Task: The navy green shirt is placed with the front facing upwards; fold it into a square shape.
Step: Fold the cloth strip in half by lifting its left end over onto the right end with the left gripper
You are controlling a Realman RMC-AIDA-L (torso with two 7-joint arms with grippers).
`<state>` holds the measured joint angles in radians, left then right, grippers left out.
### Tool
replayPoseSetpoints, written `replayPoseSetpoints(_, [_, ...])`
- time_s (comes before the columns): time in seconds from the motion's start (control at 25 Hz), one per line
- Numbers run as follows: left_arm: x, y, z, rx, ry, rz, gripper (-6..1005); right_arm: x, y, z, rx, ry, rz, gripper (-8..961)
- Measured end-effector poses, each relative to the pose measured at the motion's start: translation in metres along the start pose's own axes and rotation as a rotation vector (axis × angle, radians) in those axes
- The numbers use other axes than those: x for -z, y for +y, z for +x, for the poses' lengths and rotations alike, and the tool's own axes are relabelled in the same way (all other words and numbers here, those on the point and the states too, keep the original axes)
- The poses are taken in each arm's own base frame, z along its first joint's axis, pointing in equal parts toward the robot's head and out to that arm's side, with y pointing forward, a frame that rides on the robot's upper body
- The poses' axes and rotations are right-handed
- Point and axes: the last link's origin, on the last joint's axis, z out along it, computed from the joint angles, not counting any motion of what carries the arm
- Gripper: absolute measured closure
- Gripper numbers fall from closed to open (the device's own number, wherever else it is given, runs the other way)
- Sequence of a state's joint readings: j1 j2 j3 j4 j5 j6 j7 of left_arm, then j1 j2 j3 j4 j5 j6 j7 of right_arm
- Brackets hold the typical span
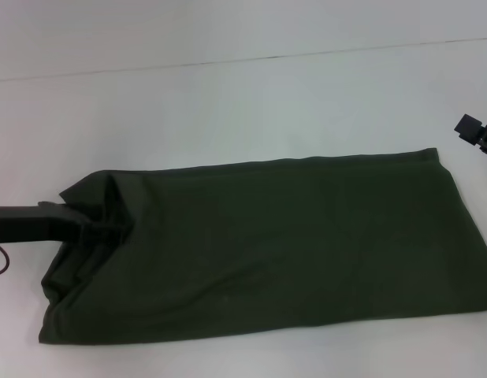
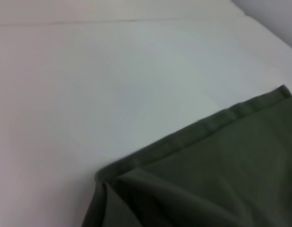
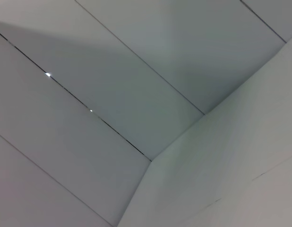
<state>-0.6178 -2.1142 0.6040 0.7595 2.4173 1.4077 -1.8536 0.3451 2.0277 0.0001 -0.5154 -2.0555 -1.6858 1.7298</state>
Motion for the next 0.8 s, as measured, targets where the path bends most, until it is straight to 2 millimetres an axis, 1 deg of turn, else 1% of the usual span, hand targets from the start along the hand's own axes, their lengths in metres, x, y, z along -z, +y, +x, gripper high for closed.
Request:
replayPoseSetpoints(0.16, [0.004, 0.004, 0.007, -0.016, 0.035, -0.024, 79, 0.0, 0.0, 0.0, 0.0, 0.001, 0.0, 439])
replayPoseSetpoints(0.36, [0.008, 0.007, 0.011, -0.026, 0.056, -0.046, 79, 0.0, 0.0, 0.0, -0.001, 0.0, 0.001, 439])
replayPoseSetpoints(0.8, [0.014, 0.0, 0.012, -0.022, 0.078, -0.001, 80, 0.0, 0.0, 0.0, -0.001, 0.0, 0.002, 439])
